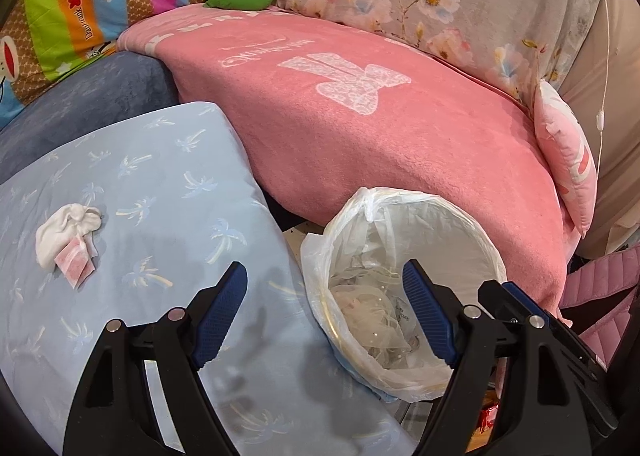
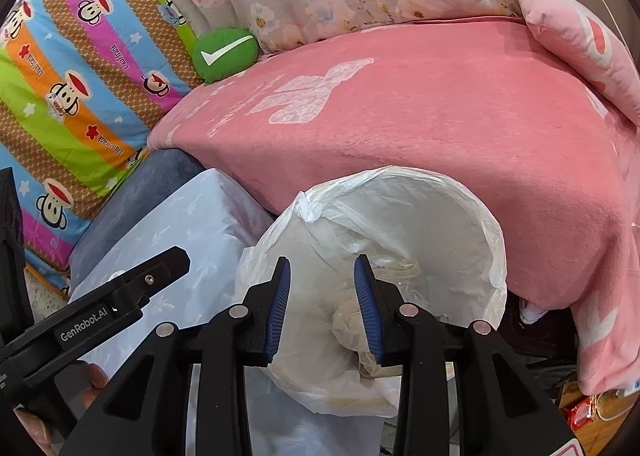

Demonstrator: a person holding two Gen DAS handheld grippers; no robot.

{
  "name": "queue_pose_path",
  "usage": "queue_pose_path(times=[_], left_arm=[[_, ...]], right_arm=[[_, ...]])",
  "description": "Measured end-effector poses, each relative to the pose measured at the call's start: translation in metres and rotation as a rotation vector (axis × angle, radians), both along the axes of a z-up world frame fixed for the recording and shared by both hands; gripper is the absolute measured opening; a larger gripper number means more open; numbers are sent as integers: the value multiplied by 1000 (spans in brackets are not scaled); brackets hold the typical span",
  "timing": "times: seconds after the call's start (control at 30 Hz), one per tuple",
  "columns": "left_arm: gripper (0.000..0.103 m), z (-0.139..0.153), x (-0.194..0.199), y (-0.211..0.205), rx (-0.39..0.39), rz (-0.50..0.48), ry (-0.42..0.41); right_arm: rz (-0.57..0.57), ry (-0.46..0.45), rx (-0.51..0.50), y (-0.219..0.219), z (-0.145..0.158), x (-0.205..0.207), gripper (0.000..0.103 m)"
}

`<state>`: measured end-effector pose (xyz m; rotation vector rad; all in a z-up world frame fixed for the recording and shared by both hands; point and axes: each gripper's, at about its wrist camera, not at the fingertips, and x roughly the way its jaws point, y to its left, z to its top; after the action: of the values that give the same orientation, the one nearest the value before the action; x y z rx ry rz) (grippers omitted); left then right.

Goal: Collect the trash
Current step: 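Move both tools back toward the white sock and pink cloth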

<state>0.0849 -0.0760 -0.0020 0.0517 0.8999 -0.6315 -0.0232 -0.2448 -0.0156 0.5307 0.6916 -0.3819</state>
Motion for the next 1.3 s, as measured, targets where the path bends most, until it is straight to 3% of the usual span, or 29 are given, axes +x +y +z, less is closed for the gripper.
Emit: queue_pose_path(times=[0.57, 1.3], left_arm=[[79, -12, 18, 47, -8, 107, 40], [89, -31, 75, 179, 40, 379, 44]], right_arm=[[61, 28, -30, 24, -1, 22, 33], [315, 68, -54, 134, -13, 111, 39]])
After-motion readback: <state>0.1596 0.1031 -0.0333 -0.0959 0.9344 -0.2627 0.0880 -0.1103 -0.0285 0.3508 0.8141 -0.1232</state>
